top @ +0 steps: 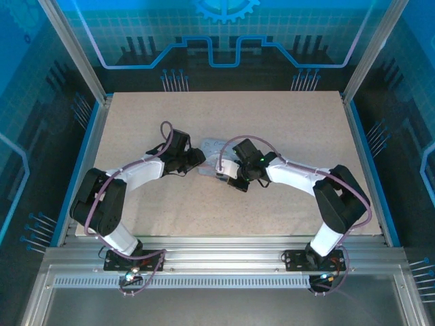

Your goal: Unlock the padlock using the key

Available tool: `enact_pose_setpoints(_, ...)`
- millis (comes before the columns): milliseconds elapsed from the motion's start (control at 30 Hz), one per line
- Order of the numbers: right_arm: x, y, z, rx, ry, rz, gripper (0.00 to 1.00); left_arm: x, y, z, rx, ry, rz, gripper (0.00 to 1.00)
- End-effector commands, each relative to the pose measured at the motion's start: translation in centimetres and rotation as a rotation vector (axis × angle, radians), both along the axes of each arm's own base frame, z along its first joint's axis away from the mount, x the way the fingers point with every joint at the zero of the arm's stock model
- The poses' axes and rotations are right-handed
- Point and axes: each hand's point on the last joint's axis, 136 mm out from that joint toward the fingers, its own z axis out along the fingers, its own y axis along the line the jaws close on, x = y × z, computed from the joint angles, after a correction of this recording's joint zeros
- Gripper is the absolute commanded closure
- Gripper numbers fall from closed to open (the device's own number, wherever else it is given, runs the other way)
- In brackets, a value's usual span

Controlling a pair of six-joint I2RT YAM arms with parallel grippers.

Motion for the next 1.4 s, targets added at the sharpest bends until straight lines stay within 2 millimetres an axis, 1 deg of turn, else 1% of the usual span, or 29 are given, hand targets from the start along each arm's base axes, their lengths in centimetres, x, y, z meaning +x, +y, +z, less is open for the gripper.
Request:
enact_pose_setpoints(0, -0.1, -0.7, 0.7, 0.002, -0.010, -0.023, 1.00, -0.1, 0.9, -1.3, 0.039, 0.029, -0.006, 0.58)
enact_pose_setpoints(100, -0.1, -0.6, 0.5, 0.008, -0.011, -0.017, 1.00, 0.0, 0.8, -1.1, 0.035, 0.017, -0.017, 0.58)
enact_pose_setpoints(167, 0.1, -0.5, 0.3, 0.006, -0.016, -0.007, 1.00, 0.1, 0.5, -0.9, 0.029, 0.006, -0.031, 0.56)
enact_pose_setpoints(333, 0.9, 0.5, 0.0, -0.011, -0.015, 0.043, 1.00, 0.5, -0.1, -0.7, 0.016, -0.001, -0.063, 0.56)
enact_pose_setpoints(500, 1.5, 2.5, 0.2, -0.026, -0.036, 0.112, 1.00, 0.5, -0.6, -0.7, -0.004, 0.002, -0.078, 0.57)
enact_pose_setpoints(600, 2.2, 3.7, 0.9, -0.002, -0.069, 0.122, 1.00, 0.5, -1.0, -0.7, -0.006, 0.001, -0.085, 0.57)
enact_pose_setpoints(667, 2.4, 4.2, 1.3, 0.012, -0.076, 0.122, 1.00, 0.4, -1.0, -0.7, -0.008, 0.005, -0.083, 0.57)
enact_pose_setpoints(733, 2.2, 4.4, 1.2, 0.007, -0.078, 0.136, 1.00, 0.3, -1.0, -0.7, -0.008, 0.004, -0.081, 0.57)
enact_pose_setpoints(800, 2.0, 4.3, 0.6, -0.013, -0.074, 0.148, 1.00, 0.2, -0.9, -0.6, 0.000, 0.002, -0.083, 0.57)
enact_pose_setpoints(900, 1.9, 3.6, -0.1, -0.046, -0.079, 0.152, 1.00, 0.2, -0.6, -0.5, 0.022, 0.002, -0.087, 0.57)
enact_pose_setpoints(967, 1.9, 3.3, 0.2, -0.032, -0.074, 0.136, 1.00, 0.2, -0.5, -0.3, 0.026, -0.005, -0.087, 0.57)
enact_pose_setpoints(1033, 1.9, 3.6, 0.8, -0.013, -0.081, 0.127, 1.00, 0.2, -0.5, -0.3, 0.023, -0.005, -0.084, 0.57)
enact_pose_setpoints(1167, 1.3, 4.0, 2.0, 0.010, -0.107, 0.114, 1.00, 0.1, -0.5, 0.9, 0.005, -0.031, -0.077, 0.51)
enact_pose_setpoints(1233, 1.1, 3.9, 2.7, 0.020, -0.113, 0.097, 1.00, 0.0, -0.3, 1.8, 0.004, -0.049, -0.071, 0.45)
enact_pose_setpoints(1300, 0.7, 3.8, 3.4, 0.035, -0.127, 0.084, 1.00, 0.0, -0.1, 3.0, 0.001, -0.075, -0.068, 0.40)
enact_pose_setpoints(1367, 0.2, 3.5, 4.2, 0.053, -0.143, 0.069, 1.00, -0.1, 0.3, 4.8, -0.004, -0.113, -0.062, 0.33)
